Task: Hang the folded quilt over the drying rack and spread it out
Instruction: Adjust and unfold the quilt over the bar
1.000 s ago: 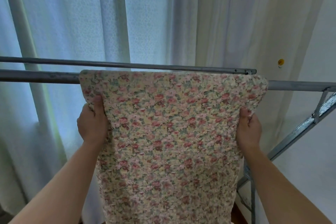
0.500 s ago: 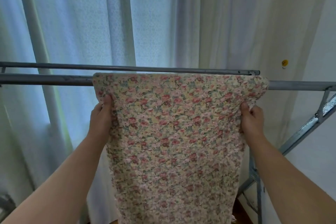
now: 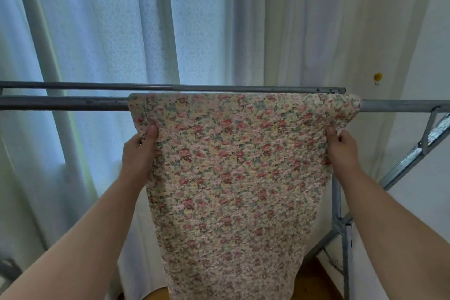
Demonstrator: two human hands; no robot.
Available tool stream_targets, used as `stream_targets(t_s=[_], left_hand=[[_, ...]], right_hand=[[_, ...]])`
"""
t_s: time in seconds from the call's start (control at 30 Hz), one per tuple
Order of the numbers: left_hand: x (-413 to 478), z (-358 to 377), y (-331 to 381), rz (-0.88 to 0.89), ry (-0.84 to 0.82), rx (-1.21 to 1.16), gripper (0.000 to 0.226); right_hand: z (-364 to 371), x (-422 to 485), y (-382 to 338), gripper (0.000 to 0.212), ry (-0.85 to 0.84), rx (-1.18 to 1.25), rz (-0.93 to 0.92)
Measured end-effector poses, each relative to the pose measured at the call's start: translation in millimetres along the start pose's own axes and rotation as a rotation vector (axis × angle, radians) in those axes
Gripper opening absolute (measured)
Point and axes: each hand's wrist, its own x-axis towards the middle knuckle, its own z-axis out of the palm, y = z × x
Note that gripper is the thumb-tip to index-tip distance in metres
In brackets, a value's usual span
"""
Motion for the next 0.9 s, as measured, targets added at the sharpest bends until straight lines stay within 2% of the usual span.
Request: stream_targets(t_s=[0.17, 0.33, 0.57, 0.8, 0.9], left_hand=[[-2, 8, 2, 0.049, 0.110, 0.070, 0.035], [-4, 17, 5, 0.048, 0.120, 0.081, 0.032], [-15, 54, 8, 0.053, 0.090, 0.086, 0.033], [-39, 123, 8, 0.059, 0.073, 0.069, 0.031], [-49, 153, 6, 0.077, 0.095, 0.095, 0.033]], right_hand=[[3, -4, 0, 0.024, 0.031, 0.061, 0.047], [0, -3, -1, 0.018, 0.090, 0.069, 0.068], [-28, 9, 8, 0.035, 0.194, 0.065, 0.076], [-80, 45, 36, 0.030, 0.192, 0.081, 0.097], [-100, 64, 51, 0.036, 0.177, 0.095, 0.114]])
